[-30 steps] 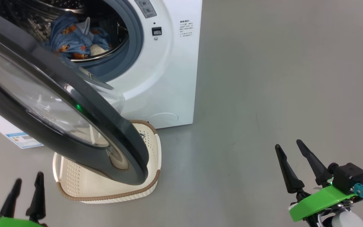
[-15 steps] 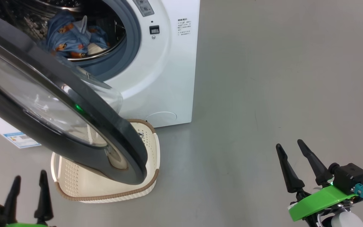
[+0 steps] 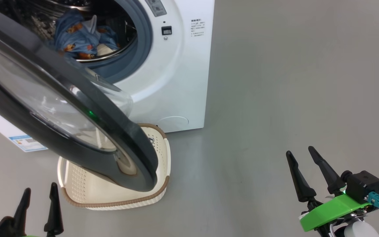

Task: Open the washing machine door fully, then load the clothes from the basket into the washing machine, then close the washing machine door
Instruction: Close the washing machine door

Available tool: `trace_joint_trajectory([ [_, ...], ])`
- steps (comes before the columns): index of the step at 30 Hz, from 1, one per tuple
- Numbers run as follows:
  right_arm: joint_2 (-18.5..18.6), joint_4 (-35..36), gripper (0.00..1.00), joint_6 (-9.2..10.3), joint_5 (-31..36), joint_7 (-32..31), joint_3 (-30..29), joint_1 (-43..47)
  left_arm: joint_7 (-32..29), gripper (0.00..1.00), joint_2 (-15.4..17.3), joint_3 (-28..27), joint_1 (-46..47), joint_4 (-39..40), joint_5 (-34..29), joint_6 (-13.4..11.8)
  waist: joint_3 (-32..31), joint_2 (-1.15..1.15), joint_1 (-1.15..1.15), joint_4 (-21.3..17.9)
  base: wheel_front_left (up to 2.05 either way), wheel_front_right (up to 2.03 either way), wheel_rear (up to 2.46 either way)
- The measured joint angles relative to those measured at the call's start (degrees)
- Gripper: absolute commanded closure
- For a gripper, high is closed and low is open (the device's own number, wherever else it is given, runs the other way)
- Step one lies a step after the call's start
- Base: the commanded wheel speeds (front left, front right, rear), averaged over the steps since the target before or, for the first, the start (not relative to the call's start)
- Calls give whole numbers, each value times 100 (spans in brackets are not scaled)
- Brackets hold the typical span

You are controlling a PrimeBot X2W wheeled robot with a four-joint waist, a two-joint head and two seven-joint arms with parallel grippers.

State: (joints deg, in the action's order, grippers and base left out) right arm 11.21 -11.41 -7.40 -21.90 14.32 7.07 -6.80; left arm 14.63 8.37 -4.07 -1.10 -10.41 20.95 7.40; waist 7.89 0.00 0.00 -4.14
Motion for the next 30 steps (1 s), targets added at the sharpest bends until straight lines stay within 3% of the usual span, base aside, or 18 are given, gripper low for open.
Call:
trace_joint_trajectory([
  [3,2,1,0,0,0,0,29,-2,0,0,0,35,-1,0,1,0,-46,0,0,54,0,0,0],
  [4,2,3,12,0,0,0,44,-3,0,0,0,46,-1,0,1,0,-62,0,0,76,0,0,0],
  [5,1,4,51,0,-1,0,68,-8,0,0,-1,59,-1,0,0,0,-79,0,0,101,0,0,0],
  [7,-11,15,73,0,-1,0,108,-30,0,0,-7,98,-4,5,1,0,-112,0,0,152,0,0,0],
  [8,-13,25,100,0,-2,0,136,-52,0,0,-21,101,-7,14,0,0,-128,0,0,180,0,0,0],
  [15,-83,281,100,0,-47,0,393,-585,0,0,-112,166,-26,135,0,0,-207,0,0,384,0,0,0],
  [21,-176,897,100,0,-202,0,648,-1056,0,0,-176,215,-137,296,-32,0,-274,0,0,595,0,0,0],
  [30,-327,1904,100,0,-417,43,1603,-1319,0,0,-240,240,-165,461,-101,0,-382,0,0,941,0,0,0],
])
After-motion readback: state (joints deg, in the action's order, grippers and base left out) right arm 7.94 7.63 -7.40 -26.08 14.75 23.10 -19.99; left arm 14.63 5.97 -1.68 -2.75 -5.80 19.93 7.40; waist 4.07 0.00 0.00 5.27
